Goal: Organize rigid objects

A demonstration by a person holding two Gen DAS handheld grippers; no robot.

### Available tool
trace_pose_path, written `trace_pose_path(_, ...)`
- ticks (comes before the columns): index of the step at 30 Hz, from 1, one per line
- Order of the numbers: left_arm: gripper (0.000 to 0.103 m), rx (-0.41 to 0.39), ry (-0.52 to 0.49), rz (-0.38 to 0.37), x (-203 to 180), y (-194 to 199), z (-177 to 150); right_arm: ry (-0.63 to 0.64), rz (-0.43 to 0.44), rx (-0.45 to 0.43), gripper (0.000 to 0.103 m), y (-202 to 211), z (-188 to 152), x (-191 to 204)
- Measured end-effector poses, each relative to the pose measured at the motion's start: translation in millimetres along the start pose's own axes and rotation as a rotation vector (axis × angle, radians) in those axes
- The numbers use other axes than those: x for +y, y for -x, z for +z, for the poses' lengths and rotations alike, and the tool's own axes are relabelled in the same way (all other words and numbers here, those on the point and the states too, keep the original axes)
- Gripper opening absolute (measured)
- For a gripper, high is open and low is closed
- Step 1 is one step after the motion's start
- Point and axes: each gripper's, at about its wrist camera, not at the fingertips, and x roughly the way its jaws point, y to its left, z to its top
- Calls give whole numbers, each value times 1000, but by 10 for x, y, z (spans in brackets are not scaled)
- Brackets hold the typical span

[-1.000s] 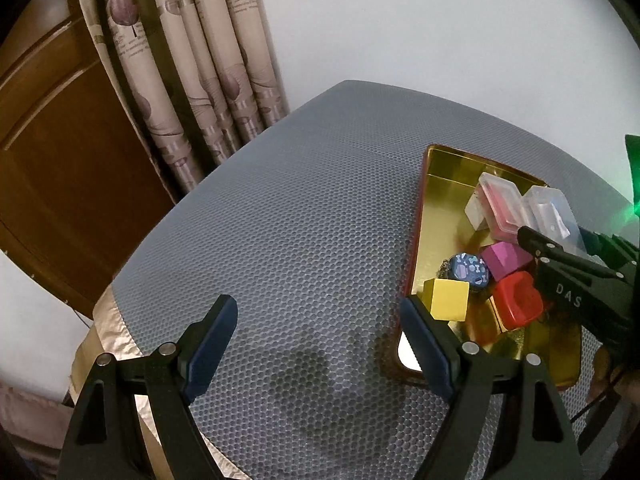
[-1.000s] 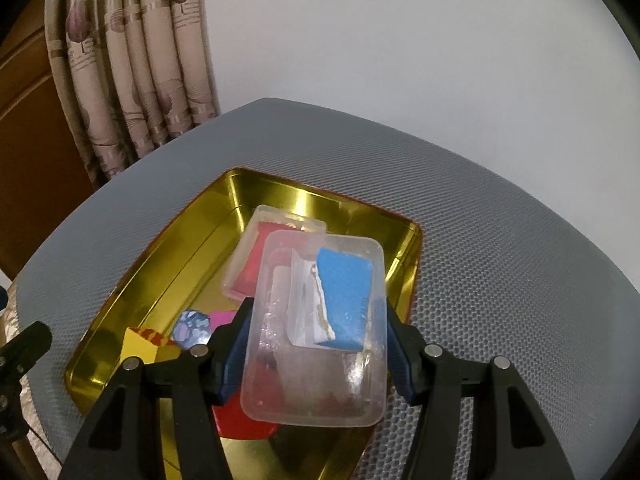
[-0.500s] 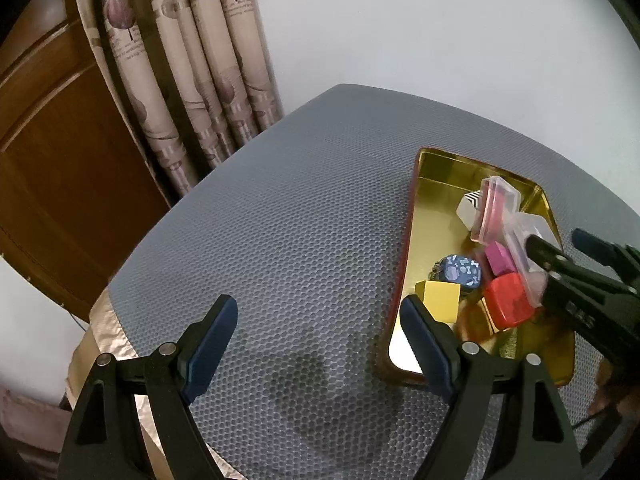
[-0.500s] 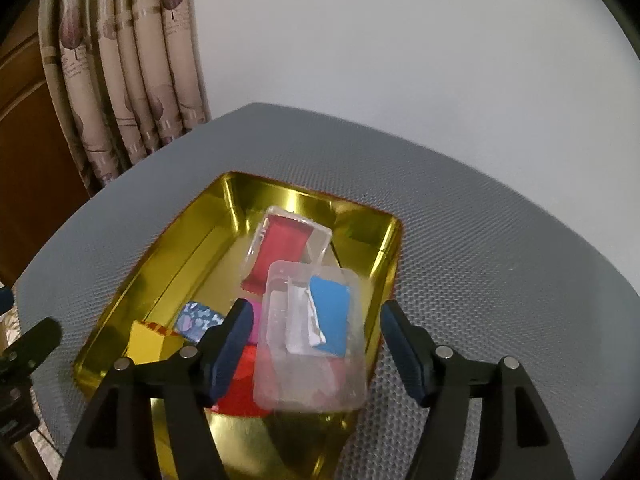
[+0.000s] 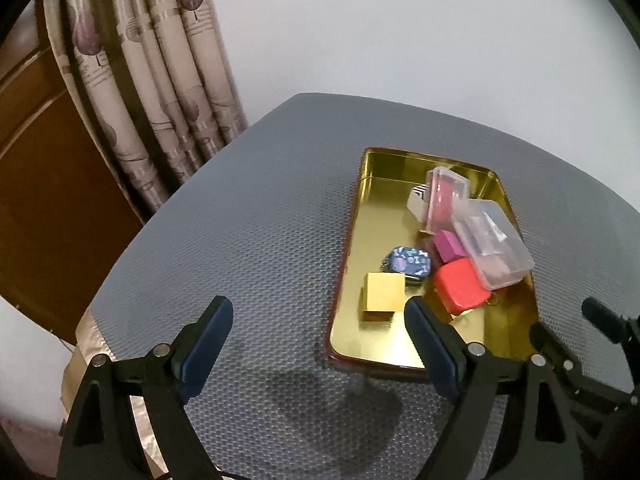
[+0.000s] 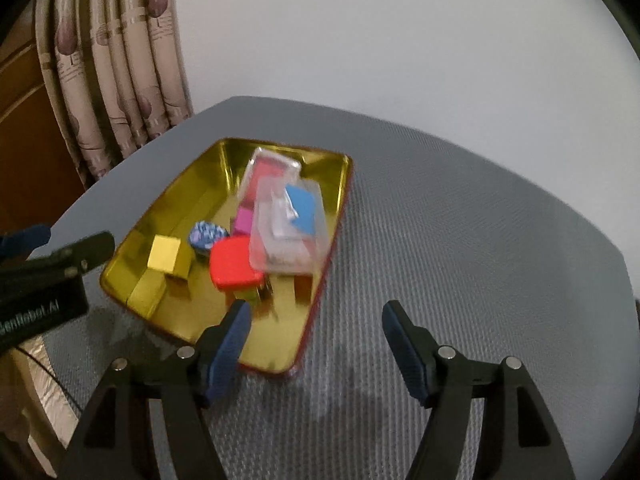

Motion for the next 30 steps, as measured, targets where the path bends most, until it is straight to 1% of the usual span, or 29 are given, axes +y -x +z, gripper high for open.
trace_pose_path(1, 85, -1, -3, -1, -10, 6, 0, -9, -5, 15, 70, -11, -16, -25)
trace_pose_path(5, 86, 5, -9, -7, -37, 3, -8, -25, 2, 16, 70, -1, -33, -47)
trace_pose_path(16, 87, 8, -32, -3, -91, -10, -24, 23, 16, 25, 70, 9, -82, 73)
trace_pose_path(30, 87, 10, -29, -14, -96, -10, -32, 43, 37, 40, 70, -15, -105, 137)
